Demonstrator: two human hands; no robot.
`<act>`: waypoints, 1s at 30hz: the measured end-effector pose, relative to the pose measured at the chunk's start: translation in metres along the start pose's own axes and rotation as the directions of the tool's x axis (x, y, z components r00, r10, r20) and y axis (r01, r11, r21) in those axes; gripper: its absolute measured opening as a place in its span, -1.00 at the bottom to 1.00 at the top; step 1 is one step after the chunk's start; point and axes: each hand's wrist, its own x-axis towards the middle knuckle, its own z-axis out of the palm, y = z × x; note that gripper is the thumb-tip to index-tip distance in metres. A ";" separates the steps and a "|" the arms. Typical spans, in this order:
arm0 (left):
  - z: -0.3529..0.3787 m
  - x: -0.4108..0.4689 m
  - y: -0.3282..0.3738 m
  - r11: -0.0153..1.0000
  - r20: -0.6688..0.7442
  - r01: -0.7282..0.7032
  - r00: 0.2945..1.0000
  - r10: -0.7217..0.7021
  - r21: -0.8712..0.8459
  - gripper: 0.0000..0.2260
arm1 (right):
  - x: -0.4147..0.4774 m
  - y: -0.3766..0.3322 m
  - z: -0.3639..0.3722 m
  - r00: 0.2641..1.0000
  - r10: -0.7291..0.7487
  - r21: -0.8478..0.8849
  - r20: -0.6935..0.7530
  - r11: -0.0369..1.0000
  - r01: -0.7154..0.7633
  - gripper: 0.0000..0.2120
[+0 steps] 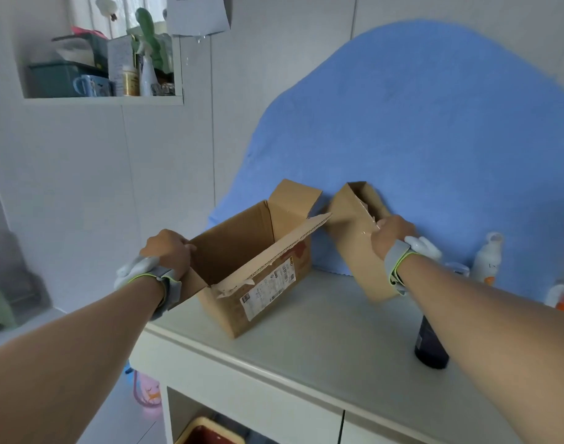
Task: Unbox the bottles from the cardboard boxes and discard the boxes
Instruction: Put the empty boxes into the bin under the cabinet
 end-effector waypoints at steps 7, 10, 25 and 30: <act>0.000 -0.012 0.026 0.994 -0.004 -0.110 0.994 0.110 0.006 -0.86 | -0.008 -0.011 -0.039 0.951 -0.161 0.115 -0.262 0.974 0.197 -0.83; 0.002 -0.015 0.041 0.989 0.010 -0.144 0.990 0.144 0.038 -0.84 | -0.012 -0.012 -0.049 0.875 -0.237 0.155 -0.422 0.932 0.327 -0.81; 0.018 -0.024 0.070 0.968 -0.016 -0.231 0.972 0.233 0.094 -0.80 | -0.056 -0.070 -0.073 0.933 -0.350 0.984 0.083 0.175 -0.022 -0.80; 0.014 -0.029 0.072 0.972 0.030 -0.223 0.975 0.222 0.071 -0.83 | -0.054 -0.051 -0.049 0.916 -0.342 0.911 0.211 0.409 -0.057 -0.86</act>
